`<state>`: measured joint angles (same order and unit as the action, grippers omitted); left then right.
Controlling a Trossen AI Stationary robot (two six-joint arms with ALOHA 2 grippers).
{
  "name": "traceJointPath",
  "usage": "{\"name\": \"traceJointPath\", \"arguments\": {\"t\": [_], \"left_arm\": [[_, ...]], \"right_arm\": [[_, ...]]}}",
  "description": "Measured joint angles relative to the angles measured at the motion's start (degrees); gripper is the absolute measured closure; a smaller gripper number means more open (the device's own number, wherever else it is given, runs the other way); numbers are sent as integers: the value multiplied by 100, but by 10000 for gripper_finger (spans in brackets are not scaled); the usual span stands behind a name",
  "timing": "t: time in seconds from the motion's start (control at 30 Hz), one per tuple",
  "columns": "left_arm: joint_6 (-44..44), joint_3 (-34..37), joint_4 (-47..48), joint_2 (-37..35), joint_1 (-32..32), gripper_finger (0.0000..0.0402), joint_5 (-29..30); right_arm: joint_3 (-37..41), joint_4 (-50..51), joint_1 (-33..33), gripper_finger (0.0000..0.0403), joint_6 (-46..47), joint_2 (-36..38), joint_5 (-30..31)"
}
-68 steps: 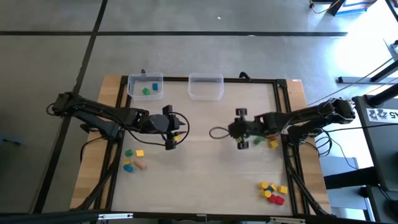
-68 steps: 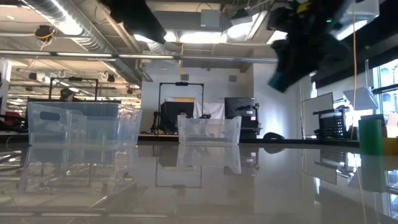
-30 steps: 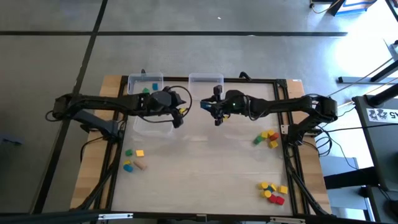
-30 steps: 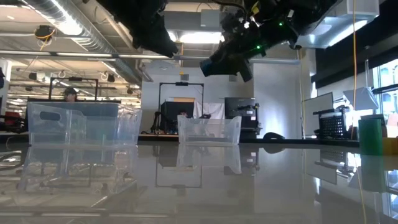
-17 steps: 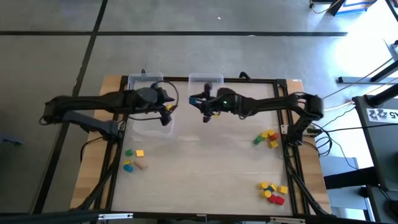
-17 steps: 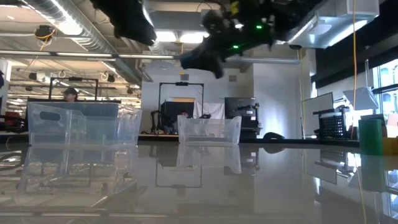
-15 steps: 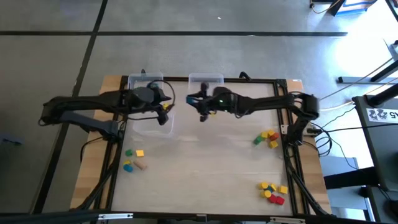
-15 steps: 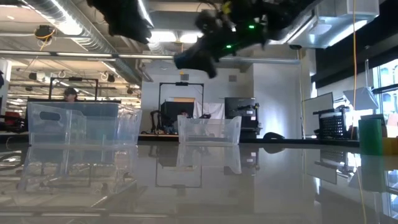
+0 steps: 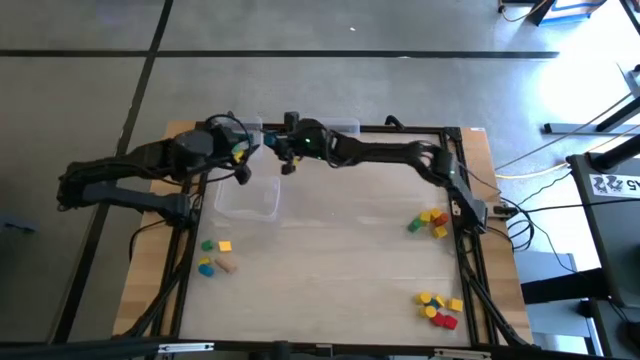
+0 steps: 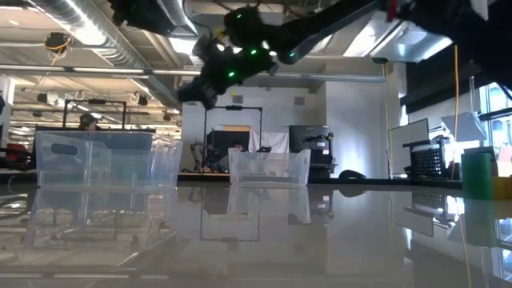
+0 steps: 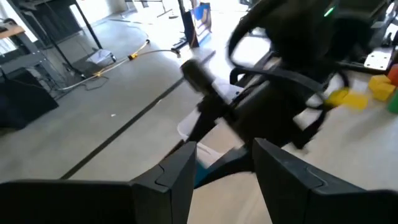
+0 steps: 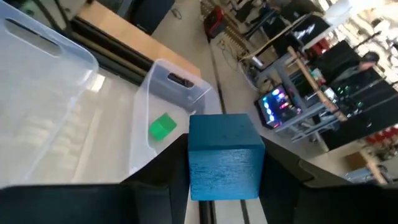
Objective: Sort blocks by size
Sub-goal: Put the blue square game block into the top left transparent bin, then put the yellow square game block into the top left transparent bin
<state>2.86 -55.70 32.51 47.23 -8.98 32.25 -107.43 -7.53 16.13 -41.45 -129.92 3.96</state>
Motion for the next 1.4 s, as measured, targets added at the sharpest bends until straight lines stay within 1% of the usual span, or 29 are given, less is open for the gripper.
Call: {"name": "traceJointPath", "arguments": {"t": [0.27,0.43,0.57,0.67,0.77,1.07,1.17,1.4], "left_arm": [[21,0,-14,-33,-99,247,0],[144,0,-10,-25,-97,247,-4],[243,0,-10,-25,-97,247,-3],[282,0,-8,-25,-86,247,-4],[277,0,-6,-25,-86,247,-4],[276,0,-8,-25,-86,247,-4],[275,0,-8,-25,-86,247,-4],[275,0,-6,-25,-86,247,-4]], "right_arm": [[-1890,-21,49,255,285,-1468,-58],[-2753,-52,45,255,393,-2163,-38],[-2650,-586,99,255,531,-2361,203],[-2650,-599,168,255,729,-2459,243],[-2650,-529,237,255,879,-2538,86],[-2648,-550,266,254,882,-2565,99],[-2648,-574,266,241,870,-2565,101],[-2648,-535,266,184,869,-2565,50]]}}
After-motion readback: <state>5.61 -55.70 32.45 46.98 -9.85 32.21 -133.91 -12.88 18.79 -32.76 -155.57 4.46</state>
